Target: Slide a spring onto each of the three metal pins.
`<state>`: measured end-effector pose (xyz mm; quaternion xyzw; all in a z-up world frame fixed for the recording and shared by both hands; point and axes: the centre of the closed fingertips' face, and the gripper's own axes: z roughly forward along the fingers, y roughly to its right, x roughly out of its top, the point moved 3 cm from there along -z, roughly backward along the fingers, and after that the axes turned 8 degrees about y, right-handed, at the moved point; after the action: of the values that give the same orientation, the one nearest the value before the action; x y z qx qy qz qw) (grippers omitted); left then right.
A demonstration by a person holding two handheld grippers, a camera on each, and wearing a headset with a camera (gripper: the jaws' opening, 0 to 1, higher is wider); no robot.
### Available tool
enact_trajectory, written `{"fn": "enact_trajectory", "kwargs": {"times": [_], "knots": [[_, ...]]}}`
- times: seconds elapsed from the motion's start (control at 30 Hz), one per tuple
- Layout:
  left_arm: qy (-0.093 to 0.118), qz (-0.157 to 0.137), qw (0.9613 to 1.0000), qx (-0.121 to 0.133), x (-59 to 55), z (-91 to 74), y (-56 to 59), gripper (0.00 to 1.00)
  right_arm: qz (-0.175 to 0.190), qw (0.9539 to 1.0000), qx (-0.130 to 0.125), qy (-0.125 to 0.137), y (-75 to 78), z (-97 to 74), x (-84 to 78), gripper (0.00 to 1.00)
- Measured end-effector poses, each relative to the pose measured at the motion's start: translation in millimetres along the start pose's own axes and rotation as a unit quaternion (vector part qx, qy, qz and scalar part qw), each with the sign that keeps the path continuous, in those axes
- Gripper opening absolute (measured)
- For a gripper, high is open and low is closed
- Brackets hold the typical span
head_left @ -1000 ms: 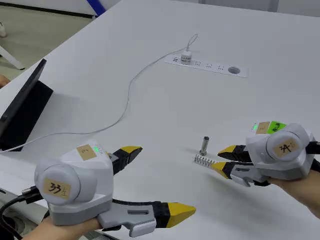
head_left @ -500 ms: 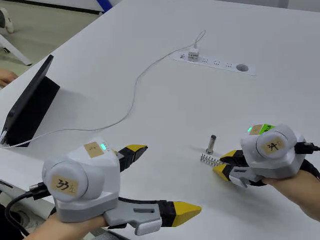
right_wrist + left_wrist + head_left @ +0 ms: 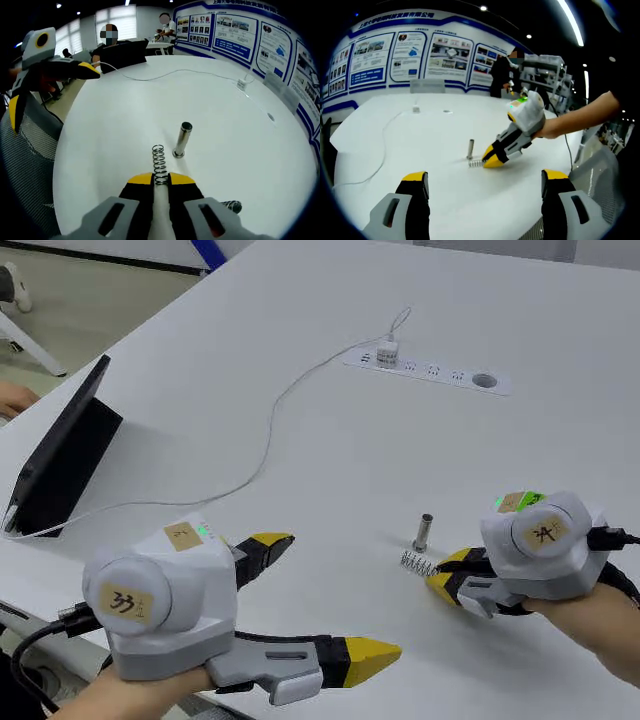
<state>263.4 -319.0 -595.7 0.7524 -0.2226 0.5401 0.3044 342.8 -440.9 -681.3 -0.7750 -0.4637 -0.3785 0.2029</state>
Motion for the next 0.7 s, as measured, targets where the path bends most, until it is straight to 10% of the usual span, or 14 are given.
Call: {"fn": "enact_trajectory", "kwargs": {"times": [0.7], "knots": [[-0.014,0.032,0.9976,-0.059,4.6,10.4,22.3,0.83,-0.081,0.9923,0.037,0.086,-15.9,-94.4,35.0,0.11]]}}
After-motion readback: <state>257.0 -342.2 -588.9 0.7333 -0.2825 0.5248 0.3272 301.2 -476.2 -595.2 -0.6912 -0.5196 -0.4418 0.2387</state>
